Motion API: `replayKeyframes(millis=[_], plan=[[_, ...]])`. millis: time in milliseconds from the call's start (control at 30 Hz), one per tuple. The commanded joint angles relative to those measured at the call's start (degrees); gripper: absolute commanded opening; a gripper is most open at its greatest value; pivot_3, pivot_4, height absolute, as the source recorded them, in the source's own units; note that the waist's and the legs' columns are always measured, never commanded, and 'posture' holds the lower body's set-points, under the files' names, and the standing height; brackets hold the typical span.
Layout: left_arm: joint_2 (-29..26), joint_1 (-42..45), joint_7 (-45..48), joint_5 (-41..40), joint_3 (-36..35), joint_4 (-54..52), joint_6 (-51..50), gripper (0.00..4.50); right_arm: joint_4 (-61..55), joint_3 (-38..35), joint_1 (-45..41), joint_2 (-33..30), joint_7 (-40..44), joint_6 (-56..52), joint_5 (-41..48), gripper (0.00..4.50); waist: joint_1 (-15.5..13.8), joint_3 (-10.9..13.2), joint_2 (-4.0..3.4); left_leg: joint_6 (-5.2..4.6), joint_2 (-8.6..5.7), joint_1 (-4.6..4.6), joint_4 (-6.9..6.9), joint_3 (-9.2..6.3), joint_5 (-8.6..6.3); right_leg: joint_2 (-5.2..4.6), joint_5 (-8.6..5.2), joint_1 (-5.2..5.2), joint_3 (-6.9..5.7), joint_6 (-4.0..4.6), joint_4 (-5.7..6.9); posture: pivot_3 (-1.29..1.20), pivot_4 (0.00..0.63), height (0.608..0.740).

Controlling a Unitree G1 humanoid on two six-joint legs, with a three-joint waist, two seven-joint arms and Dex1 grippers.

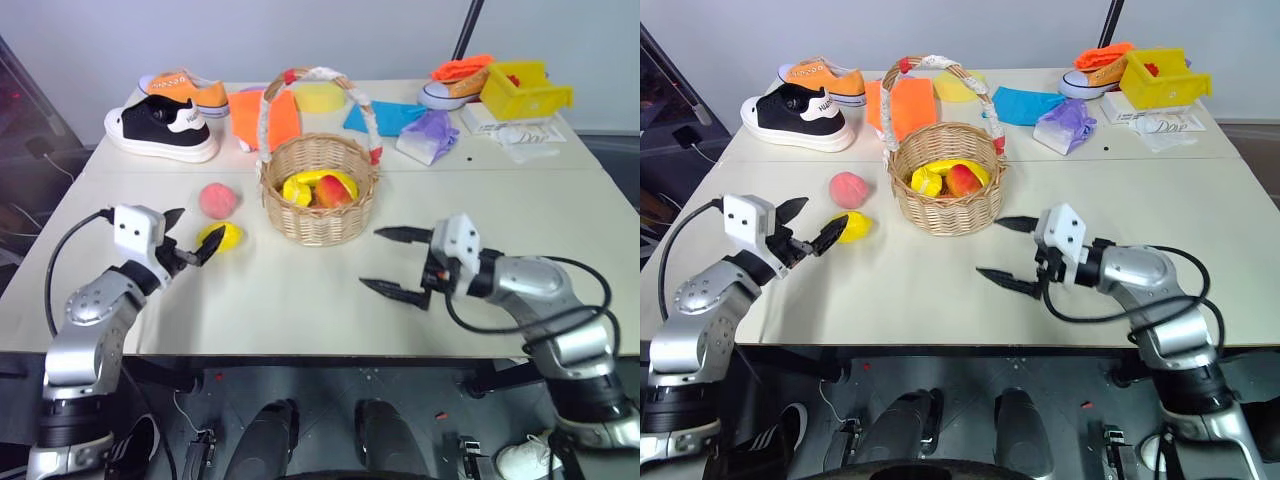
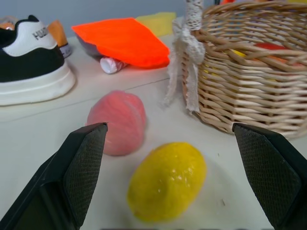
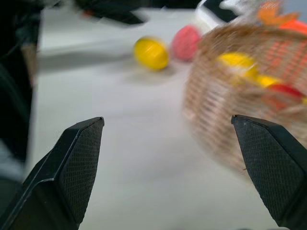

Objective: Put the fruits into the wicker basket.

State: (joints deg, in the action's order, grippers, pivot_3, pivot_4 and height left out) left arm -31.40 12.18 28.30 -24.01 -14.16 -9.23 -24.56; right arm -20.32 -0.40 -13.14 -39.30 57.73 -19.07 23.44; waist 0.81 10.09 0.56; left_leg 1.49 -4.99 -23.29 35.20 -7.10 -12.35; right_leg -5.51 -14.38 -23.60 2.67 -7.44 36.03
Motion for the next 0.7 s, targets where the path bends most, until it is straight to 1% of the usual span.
replayKeyframes(millis=[33, 67, 167, 233, 333, 367, 533, 700], plan=[[-1.5, 4.9, -1.6, -0.7, 1.7, 1.1, -9.3, 4.5, -2.7, -0.9, 0.3, -0.4, -0.4, 1.8, 0.0, 4.44, -0.1, 0.0, 0.04, 0.0, 0.0, 0.0, 0.02, 0.0, 0.0, 0.0, 0.0, 0.02, -0.01, 0.0, -0.01, 0.0, 0.15, 0.74], [-1.9, 6.3, -1.6, -0.4, 2.4, 1.9, -11.1, 4.5, -2.7, -0.7, 0.3, -0.1, -0.8, 2.1, -0.2, 4.44, -0.2, 0.0, 0.05, 0.0, -0.02, 0.0, 0.05, -0.04, 0.0, 0.0, -0.01, 0.05, -0.04, -0.01, -0.01, 0.0, 0.15, 0.74], [-4.3, 10.8, 1.0, 3.7, 6.3, 6.1, -9.4, 4.5, -2.3, 0.1, 0.7, 0.1, -1.0, 3.1, -1.0, 4.44, -0.2, 0.0, 0.07, 0.0, -0.05, -0.01, 0.05, -0.05, 0.0, -0.02, -0.02, 0.06, -0.04, -0.03, -0.02, 0.0, 0.15, 0.74], [-4.4, 13.0, 2.5, 3.8, 7.3, 7.9, -8.9, 4.5, -1.7, 0.4, 0.7, 0.0, -0.9, 3.5, -1.1, 4.44, -0.2, 0.0, 0.09, 0.01, -0.05, -0.02, 0.04, -0.06, 0.01, -0.02, -0.02, 0.05, -0.05, -0.04, -0.02, 0.0, 0.15, 0.74], [-4.7, 15.1, 4.1, 6.1, 10.1, 10.9, -9.0, 4.5, -1.0, 0.8, -0.1, 0.3, -1.2, 3.9, -1.4, 4.44, -0.1, 0.0, 0.08, 0.01, -0.05, -0.02, 0.03, -0.06, 0.01, -0.03, -0.02, 0.05, -0.05, -0.04, -0.03, 0.0, 0.15, 0.74], [-5.2, 15.1, 5.3, 7.1, 11.7, 11.3, -9.0, 4.5, -1.0, 0.9, -0.4, 0.6, -1.4, 3.7, -1.2, 4.44, -0.1, 0.0, 0.09, 0.01, -0.05, -0.01, 0.03, -0.05, 0.01, -0.03, -0.02, 0.05, -0.05, -0.04, -0.03, 0.0, 0.15, 0.74], [-6.0, 14.7, 7.5, 9.3, 14.7, 12.7, -10.8, 4.5, 0.4, 1.2, -0.7, 0.7, -1.5, 4.5, -1.8, 4.44, -0.1, 0.0, 0.08, 0.01, -0.04, -0.02, 0.0, -0.09, 0.01, -0.03, -0.02, 0.02, -0.05, -0.04, -0.02, 0.0, 0.15, 0.74], [-5.6, 14.9, 6.5, 13.6, 16.5, 15.4, -7.1, 4.5, 1.7, 1.2, -0.3, 1.0, -1.5, 6.0, -2.3, 4.44, -0.2, 0.0, 0.09, 0.01, -0.06, -0.02, 0.02, -0.1, 0.01, -0.05, -0.02, 0.05, -0.06, -0.04, -0.03, 0.0, 0.15, 0.74]])
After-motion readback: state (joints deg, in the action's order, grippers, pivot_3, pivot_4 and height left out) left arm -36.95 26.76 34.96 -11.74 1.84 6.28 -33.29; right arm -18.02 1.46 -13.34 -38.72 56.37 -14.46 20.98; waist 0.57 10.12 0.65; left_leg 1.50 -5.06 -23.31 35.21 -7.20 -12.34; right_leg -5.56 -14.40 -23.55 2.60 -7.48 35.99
